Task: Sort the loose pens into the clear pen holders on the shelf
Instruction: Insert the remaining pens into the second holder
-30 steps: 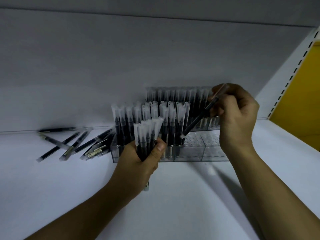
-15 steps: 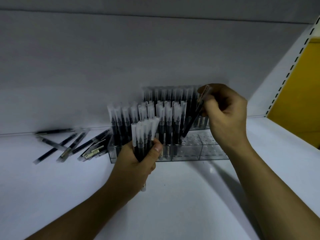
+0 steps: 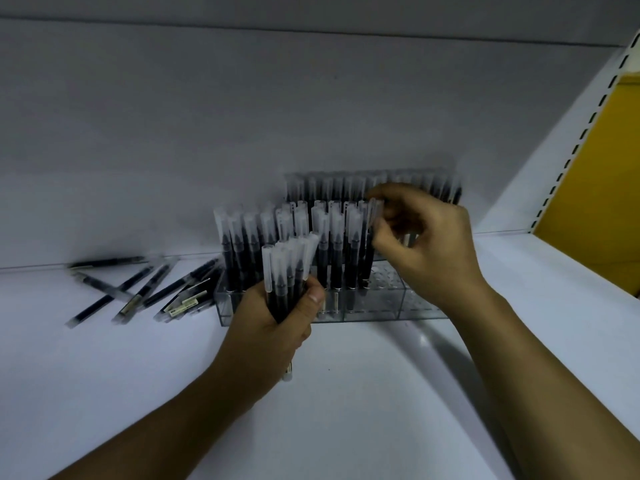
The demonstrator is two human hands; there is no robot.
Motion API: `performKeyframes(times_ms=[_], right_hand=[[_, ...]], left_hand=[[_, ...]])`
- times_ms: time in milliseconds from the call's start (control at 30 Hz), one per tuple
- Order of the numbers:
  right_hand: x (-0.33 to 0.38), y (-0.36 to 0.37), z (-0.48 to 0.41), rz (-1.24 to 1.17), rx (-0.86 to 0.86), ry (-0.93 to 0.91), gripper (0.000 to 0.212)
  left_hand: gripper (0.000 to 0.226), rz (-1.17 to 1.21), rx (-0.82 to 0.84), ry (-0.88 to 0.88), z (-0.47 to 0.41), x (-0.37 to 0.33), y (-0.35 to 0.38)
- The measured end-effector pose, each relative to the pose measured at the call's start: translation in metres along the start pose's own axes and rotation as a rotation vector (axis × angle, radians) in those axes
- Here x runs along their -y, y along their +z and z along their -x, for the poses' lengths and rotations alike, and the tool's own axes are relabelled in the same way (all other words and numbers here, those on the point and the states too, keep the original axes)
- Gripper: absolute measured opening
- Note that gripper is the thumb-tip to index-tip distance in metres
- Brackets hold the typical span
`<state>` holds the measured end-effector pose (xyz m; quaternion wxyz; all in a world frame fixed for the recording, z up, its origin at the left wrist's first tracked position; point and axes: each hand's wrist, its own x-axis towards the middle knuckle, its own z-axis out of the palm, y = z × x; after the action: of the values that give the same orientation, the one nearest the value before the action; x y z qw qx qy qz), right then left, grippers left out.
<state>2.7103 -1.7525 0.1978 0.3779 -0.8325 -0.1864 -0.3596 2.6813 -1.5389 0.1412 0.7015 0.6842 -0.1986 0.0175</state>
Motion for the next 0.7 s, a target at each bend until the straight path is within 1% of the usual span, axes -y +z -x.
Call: performKeyframes(times_ms=[133, 200, 267, 333, 400, 467, 533, 567, 600, 700], right_hand=[[0.002, 0.001, 0.001, 0.033, 0.023, -0.019, 0.033], [0.002, 0.0, 0.0, 0.043, 0.021, -0.026, 0.033], [0.003, 0.001, 0.0, 0.019, 0.029, 0.006, 0.033], [0.004, 0.002, 0.0, -0.011, 0.047, 0.058, 0.035], [0.007, 0.005, 0.002, -0.022, 0.034, 0.075, 0.036], [0.012, 0.007, 0.004, -0.072, -0.042, 0.03, 0.029], [0.018, 0.009, 0.006, -0.22, -0.078, 0.006, 0.018], [0.022, 0.011, 0.008, -0.318, -0.039, 0.009, 0.014], [0.025, 0.013, 0.009, -0.41, 0.036, 0.013, 0.012], [0.03, 0.02, 0.012, -0.557, 0.257, 0.042, 0.023]], left_hand=[[0.027, 0.013, 0.01, 0.002, 0.0, -0.002, 0.0], [0.019, 0.045, 0.027, -0.014, 0.001, -0.002, -0.002], [0.01, 0.061, 0.048, -0.018, 0.002, -0.003, -0.002], [0.01, 0.031, 0.069, -0.001, 0.004, -0.006, 0.0], [0.015, 0.021, 0.08, -0.001, 0.006, -0.008, 0.001], [0.014, 0.027, 0.09, 0.014, 0.005, -0.009, 0.001], [0.018, 0.037, 0.092, 0.024, 0.005, -0.009, 0.0], [0.018, 0.042, 0.096, 0.019, 0.005, -0.01, 0.0], [0.016, 0.042, 0.097, 0.012, 0.005, -0.011, 0.0], [0.013, 0.053, 0.108, -0.001, 0.006, -0.013, 0.001]])
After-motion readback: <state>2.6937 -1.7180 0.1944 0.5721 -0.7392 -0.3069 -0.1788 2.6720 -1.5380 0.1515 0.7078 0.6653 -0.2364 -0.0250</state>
